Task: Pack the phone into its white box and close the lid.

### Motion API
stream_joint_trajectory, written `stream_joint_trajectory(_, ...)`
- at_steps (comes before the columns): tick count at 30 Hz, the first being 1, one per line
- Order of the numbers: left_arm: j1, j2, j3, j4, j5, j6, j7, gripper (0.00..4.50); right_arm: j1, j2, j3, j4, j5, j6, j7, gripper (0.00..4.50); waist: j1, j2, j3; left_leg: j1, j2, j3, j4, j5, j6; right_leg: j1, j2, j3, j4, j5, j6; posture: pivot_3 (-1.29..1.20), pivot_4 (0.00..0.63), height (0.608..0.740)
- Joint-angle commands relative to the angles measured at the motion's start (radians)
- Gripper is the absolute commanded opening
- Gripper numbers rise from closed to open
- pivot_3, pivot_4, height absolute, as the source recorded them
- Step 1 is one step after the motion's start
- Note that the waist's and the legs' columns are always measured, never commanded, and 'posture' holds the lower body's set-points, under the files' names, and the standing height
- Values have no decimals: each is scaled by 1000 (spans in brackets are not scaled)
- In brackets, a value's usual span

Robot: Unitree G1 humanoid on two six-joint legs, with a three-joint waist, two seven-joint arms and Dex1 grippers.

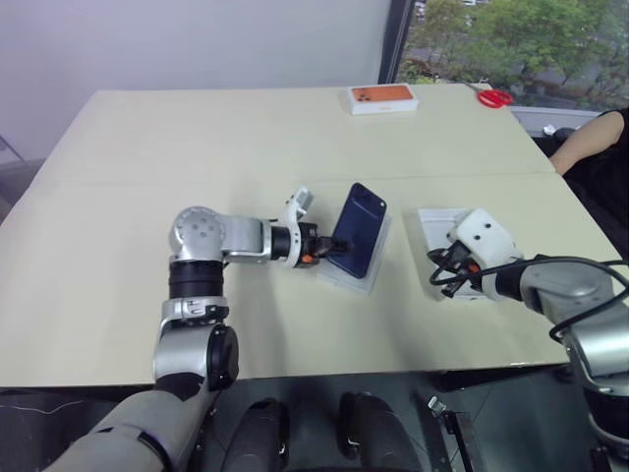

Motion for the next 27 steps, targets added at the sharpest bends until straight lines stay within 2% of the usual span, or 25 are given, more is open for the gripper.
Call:
stream_joint_trajectory(1, -54, -16, -3, 16, 43, 5, -3, 7, 9, -13, -29, -50, 17, -7, -20, 0, 1, 0, 0, 0, 0, 0, 0, 0, 0, 0, 0, 0, 0, 0, 0, 0, 150, 740)
stream_joint_trajectory(17, -62, -43, 17, 20, 122, 8, -30, 7, 7, -14, -7, -35, 37, -21, -53, 0, 5, 0, 0, 0, 0, 0, 0, 0, 0, 0, 0, 0, 0, 0, 0, 0, 150, 740)
stream_joint_trajectory(27, -71, -59, 7, 39, 154, 7, -55, 7, 42, -21, 2, -82, 85, -50, -22, 0, 19, 0, 0, 0, 0, 0, 0, 0, 0, 0, 0, 0, 0, 0, 0, 0, 150, 740)
